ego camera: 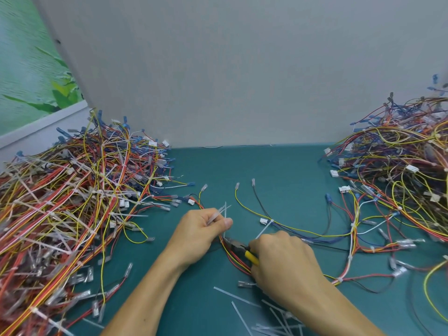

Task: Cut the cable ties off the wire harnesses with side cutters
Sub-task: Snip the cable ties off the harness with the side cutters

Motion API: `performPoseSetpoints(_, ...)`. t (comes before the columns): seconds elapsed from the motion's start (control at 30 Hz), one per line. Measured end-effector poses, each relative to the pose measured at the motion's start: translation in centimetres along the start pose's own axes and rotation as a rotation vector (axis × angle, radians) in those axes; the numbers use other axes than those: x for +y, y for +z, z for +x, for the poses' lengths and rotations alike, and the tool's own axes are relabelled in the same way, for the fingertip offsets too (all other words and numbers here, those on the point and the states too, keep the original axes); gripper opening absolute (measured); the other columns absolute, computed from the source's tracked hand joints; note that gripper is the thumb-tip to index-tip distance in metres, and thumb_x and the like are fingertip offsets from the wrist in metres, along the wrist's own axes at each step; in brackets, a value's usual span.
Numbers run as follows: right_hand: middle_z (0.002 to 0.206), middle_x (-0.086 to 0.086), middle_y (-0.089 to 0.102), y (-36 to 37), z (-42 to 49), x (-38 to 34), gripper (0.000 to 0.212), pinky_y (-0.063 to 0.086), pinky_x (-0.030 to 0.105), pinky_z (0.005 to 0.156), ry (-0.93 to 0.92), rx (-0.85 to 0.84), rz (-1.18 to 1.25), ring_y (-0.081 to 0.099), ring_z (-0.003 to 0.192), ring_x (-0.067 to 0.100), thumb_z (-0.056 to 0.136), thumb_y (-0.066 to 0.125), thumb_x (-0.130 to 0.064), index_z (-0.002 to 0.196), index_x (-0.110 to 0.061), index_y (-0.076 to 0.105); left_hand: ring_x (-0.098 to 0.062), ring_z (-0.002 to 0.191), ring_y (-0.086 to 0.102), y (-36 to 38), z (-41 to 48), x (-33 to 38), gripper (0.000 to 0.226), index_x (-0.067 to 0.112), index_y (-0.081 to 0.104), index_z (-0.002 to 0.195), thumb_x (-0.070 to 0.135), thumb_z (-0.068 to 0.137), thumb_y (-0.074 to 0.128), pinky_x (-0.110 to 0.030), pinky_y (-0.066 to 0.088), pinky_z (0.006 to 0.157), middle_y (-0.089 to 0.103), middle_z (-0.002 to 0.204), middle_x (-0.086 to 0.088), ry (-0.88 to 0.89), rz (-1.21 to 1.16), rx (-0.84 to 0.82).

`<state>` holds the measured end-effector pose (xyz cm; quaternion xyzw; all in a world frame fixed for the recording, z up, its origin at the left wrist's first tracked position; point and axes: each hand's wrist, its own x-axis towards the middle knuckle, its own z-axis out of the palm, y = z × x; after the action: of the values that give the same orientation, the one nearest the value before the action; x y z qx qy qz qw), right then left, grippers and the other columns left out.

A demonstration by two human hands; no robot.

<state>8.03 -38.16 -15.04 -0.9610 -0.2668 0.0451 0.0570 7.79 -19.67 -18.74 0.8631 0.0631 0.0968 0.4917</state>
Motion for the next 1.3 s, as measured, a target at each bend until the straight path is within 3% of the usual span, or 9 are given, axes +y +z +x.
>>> performPoseSetpoints(0.17, 0.079, 0.006, 0.035, -0.1, -0.1, 0.0, 0.011, 0.028, 0.033, 0.061, -0.019, -0.015, -0.02, 0.056, 0.091, 0.032, 0.089, 0.048, -0.021, 0.096, -0.02, 0.056, -0.007, 0.048, 0.025, 0.0, 0.0, 0.2, 0.038, 0.017, 0.048, 0.057, 0.028, 0.088, 0.068, -0.02, 0.02, 0.047, 0.029, 0.048, 0.011, -0.006, 0.008, -0.003)
performPoseSetpoints(0.3, 0.074, 0.005, 0.03, -0.2, -0.2, -0.1, 0.003, 0.027, 0.033, 0.06, -0.029, -0.014, -0.022, 0.039, 0.077, 0.032, 0.088, 0.049, -0.02, 0.089, -0.023, 0.05, -0.007, 0.047, 0.024, -0.1, -0.1, 0.3, 0.037, 0.021, 0.048, 0.057, 0.028, 0.088, 0.068, -0.02, 0.019, 0.046, 0.029, 0.047, 0.011, -0.012, 0.005, -0.01)
performPoseSetpoints(0.5, 0.083, 0.008, 0.044, -0.6, -0.4, 0.6, 0.002, 0.03, 0.034, 0.063, -0.005, 0.016, -0.003, 0.05, 0.083, 0.035, 0.087, 0.047, -0.024, 0.086, -0.022, 0.046, -0.01, 0.046, 0.023, -0.3, -0.2, 0.8, 0.038, 0.024, 0.049, 0.055, 0.031, 0.089, 0.064, -0.026, 0.018, 0.047, 0.027, 0.049, 0.012, -0.068, -0.115, 0.028)
performPoseSetpoints(0.73, 0.1, -0.003, 0.058, -2.8, 0.9, 6.4, 0.021, 0.034, 0.031, 0.064, 0.152, 0.222, -0.078, 0.06, 0.098, 0.027, 0.084, 0.05, -0.025, 0.104, -0.026, 0.054, -0.011, 0.045, 0.024, 0.8, -0.6, 2.0, 0.029, 0.009, 0.049, 0.073, 0.013, 0.1, 0.039, -0.021, 0.02, 0.044, 0.037, 0.055, 0.002, -0.101, -0.384, 0.057)
performPoseSetpoints(0.9, 0.084, 0.003, 0.056, -2.0, 1.0, 8.2, 0.02, 0.029, 0.034, 0.063, 0.036, 0.284, -0.332, 0.056, 0.081, 0.03, 0.071, 0.063, -0.011, 0.087, -0.02, 0.055, -0.009, 0.045, 0.026, 1.7, -1.1, 2.2, 0.024, 0.011, 0.058, 0.091, 0.01, 0.102, 0.037, -0.019, 0.023, 0.046, 0.037, 0.054, 0.009, -0.082, -0.361, 0.002)
performPoseSetpoints(1.0, 0.069, 0.007, 0.057, -1.6, 1.7, 8.3, 0.031, 0.031, 0.034, 0.055, -0.043, 0.352, -0.266, 0.057, 0.063, 0.033, 0.048, 0.077, -0.007, 0.073, -0.014, 0.06, -0.009, 0.046, 0.027, 1.8, -1.0, 2.7, 0.017, 0.025, 0.059, 0.079, 0.017, 0.088, 0.047, -0.02, 0.026, 0.046, 0.032, 0.05, 0.012, -0.049, -0.251, 0.044)
performPoseSetpoints(1.13, 0.106, -0.001, 0.058, 0.1, 3.6, 7.4, 0.029, 0.038, 0.034, 0.073, -0.044, 0.283, 0.0, 0.055, 0.101, 0.028, 0.082, 0.056, -0.028, 0.111, -0.026, 0.054, -0.007, 0.044, 0.032, 1.9, -1.0, 2.9, 0.021, 0.03, 0.065, 0.078, 0.009, 0.078, 0.069, -0.016, 0.028, 0.047, 0.034, 0.044, 0.011, 0.081, 0.074, 0.074)
performPoseSetpoints(1.23, 0.102, -0.001, 0.061, 0.9, 4.6, 6.8, 0.025, 0.042, 0.034, 0.072, -0.04, 0.269, 0.162, 0.056, 0.099, 0.029, 0.082, 0.054, -0.03, 0.106, -0.026, 0.054, -0.011, 0.052, 0.043, 2.0, -0.6, 2.9, 0.025, 0.031, 0.067, 0.09, 0.008, 0.081, 0.067, -0.013, 0.034, 0.052, 0.041, 0.048, 0.004, 0.142, 0.365, 0.008)
performPoseSetpoints(1.3, 0.098, 0.0, 0.064, 1.2, 5.0, 6.7, 0.026, 0.043, 0.034, 0.069, -0.017, 0.239, 0.225, 0.057, 0.097, 0.031, 0.08, 0.054, -0.029, 0.105, -0.027, 0.056, -0.017, 0.065, 0.056, 2.2, -0.2, 3.0, 0.026, 0.034, 0.066, 0.101, 0.016, 0.083, 0.067, -0.025, 0.047, 0.066, 0.055, 0.06, -0.001, 0.154, 0.505, -0.038)
